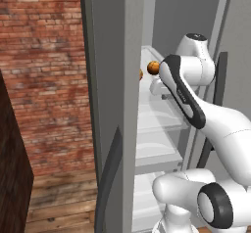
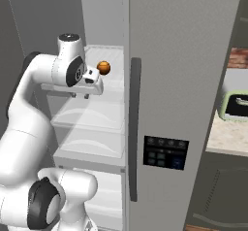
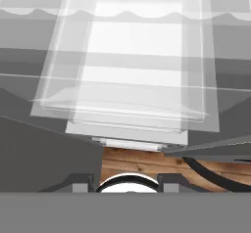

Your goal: Pick the orange and peach from the fridge and place them inside the tupperware on the counter.

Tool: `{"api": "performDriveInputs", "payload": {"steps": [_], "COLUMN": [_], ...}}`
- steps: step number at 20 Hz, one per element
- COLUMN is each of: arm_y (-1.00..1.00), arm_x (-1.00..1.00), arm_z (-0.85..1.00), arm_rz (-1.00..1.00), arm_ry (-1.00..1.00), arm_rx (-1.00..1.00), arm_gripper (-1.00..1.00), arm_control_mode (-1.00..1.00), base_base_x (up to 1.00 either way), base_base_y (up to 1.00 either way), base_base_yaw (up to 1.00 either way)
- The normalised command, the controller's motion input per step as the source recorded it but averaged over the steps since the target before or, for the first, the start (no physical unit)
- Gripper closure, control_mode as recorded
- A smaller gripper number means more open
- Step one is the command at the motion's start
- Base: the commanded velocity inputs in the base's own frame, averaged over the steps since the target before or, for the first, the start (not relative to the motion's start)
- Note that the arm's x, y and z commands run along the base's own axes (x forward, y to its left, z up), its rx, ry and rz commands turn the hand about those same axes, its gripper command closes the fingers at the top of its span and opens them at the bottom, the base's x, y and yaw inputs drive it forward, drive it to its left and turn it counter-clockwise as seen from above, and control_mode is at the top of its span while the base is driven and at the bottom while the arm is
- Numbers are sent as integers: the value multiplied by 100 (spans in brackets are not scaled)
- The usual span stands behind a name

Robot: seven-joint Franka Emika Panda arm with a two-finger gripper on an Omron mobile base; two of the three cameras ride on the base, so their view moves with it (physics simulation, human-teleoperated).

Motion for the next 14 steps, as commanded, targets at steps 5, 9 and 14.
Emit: {"api": "performDriveInputs", "payload": {"steps": [5, 9, 14], "arm_y": [0, 0, 0], "arm_x": [-12, -20, -10], "arm_z": [0, 5, 24], "arm_rz": [0, 0, 0], "arm_ry": [-10, -29, -30], "arm_rx": [0, 0, 0], "arm_gripper": [-100, -100, -100], "arm_control_mode": [-100, -100, -100], "base_base_x": [0, 0, 0], "base_base_y": [0, 0, 0], "base_base_yaw": [0, 0, 0]}}
